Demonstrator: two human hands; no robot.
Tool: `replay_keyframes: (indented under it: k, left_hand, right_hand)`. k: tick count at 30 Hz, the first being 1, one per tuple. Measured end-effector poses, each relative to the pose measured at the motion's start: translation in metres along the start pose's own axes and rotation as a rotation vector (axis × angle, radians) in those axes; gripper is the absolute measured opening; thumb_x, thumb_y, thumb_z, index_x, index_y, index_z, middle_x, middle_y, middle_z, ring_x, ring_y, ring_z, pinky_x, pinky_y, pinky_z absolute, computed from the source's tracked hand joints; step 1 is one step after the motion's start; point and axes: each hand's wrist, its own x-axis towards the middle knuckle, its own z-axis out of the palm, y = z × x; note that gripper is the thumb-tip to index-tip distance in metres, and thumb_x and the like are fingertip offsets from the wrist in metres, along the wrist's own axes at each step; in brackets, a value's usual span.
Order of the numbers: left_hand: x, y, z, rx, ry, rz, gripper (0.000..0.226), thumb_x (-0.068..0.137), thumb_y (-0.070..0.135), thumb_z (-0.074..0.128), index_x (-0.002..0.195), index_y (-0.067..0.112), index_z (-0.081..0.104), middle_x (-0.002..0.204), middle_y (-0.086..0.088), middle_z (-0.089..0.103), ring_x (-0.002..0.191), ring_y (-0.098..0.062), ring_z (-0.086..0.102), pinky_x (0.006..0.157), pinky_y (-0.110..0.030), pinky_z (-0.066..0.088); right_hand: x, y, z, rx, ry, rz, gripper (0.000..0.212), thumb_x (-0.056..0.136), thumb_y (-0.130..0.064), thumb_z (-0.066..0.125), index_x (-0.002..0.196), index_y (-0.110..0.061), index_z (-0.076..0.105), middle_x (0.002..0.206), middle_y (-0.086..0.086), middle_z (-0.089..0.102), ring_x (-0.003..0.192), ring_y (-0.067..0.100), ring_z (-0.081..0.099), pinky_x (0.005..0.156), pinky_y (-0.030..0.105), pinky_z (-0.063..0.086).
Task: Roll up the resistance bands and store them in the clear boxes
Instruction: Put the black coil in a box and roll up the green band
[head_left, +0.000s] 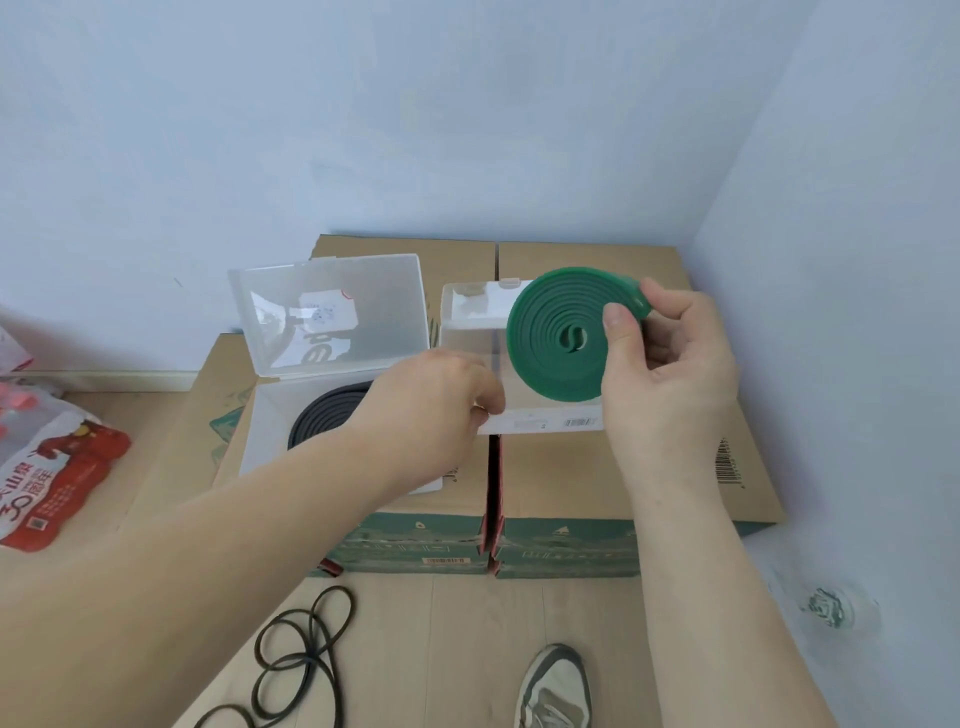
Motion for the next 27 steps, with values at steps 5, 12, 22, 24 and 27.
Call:
replay_keyframes:
  k: [5, 12, 22, 24, 27]
  left_hand:
    - [-0.005, 0.013, 0.011, -0.158, -0.02, -0.027, 0.026, 0.094, 0.01, 0.061, 0.104, 0.033, 0.069, 0.095, 0.017, 0.072, 0.095, -0.009, 0.065, 0.088, -0.035, 0.055]
    - [-0.049, 0.028, 0.019, -0.341, -0.053, -0.023, 0.027, 0.092, 0.014, 0.067, 0.104, 0.037, 0.061, 0.091, 0.021, 0.071, 0.082, 0.007, 0.061, 0.078, -0.023, 0.048]
    - [-0.049, 0.036, 0.019, -0.292, 0.034, -0.038, 0.084, 0.071, 0.049, 0.088, 0.141, 0.035, 0.044, 0.125, 0.019, 0.05, 0.115, -0.004, 0.054, 0.1, -0.033, 0.05]
    - [-0.042, 0.039, 0.02, -0.198, -0.001, -0.004, 0.1, 0.07, 0.055, 0.086, 0.152, 0.037, 0.031, 0.14, 0.018, 0.044, 0.126, -0.007, 0.051, 0.101, -0.033, 0.049]
    - [-0.033, 0.038, 0.021, -0.159, 0.03, -0.069, 0.112, 0.065, 0.064, 0.085, 0.156, 0.038, 0.024, 0.142, 0.017, 0.043, 0.124, -0.01, 0.053, 0.096, -0.035, 0.051]
  right_hand:
    - [0.001, 0.001, -0.016, -0.118, -0.123, 0.025, 0.021, 0.095, -0.019, 0.073, 0.109, -0.033, 0.066, 0.093, -0.009, 0.074, 0.088, 0.007, 0.072, 0.081, 0.02, 0.058]
    - [0.004, -0.013, -0.043, -0.287, -0.378, 0.079, 0.02, 0.095, -0.02, 0.073, 0.105, -0.036, 0.071, 0.084, -0.002, 0.072, 0.074, 0.01, 0.066, 0.06, 0.01, 0.048]
    - [-0.006, 0.004, -0.07, -0.376, -0.456, 0.149, 0.027, 0.099, -0.021, 0.068, 0.12, -0.038, 0.069, 0.09, -0.001, 0.069, 0.088, 0.015, 0.068, 0.074, 0.026, 0.052]
    - [-0.009, 0.007, -0.069, -0.374, -0.465, 0.139, 0.025, 0.1, -0.021, 0.067, 0.118, -0.037, 0.07, 0.094, -0.004, 0.069, 0.091, 0.013, 0.067, 0.078, 0.029, 0.055]
    - [-0.011, 0.006, -0.063, -0.337, -0.43, 0.116, 0.024, 0.1, -0.019, 0.066, 0.115, -0.036, 0.07, 0.101, -0.009, 0.07, 0.099, 0.012, 0.068, 0.087, 0.037, 0.059]
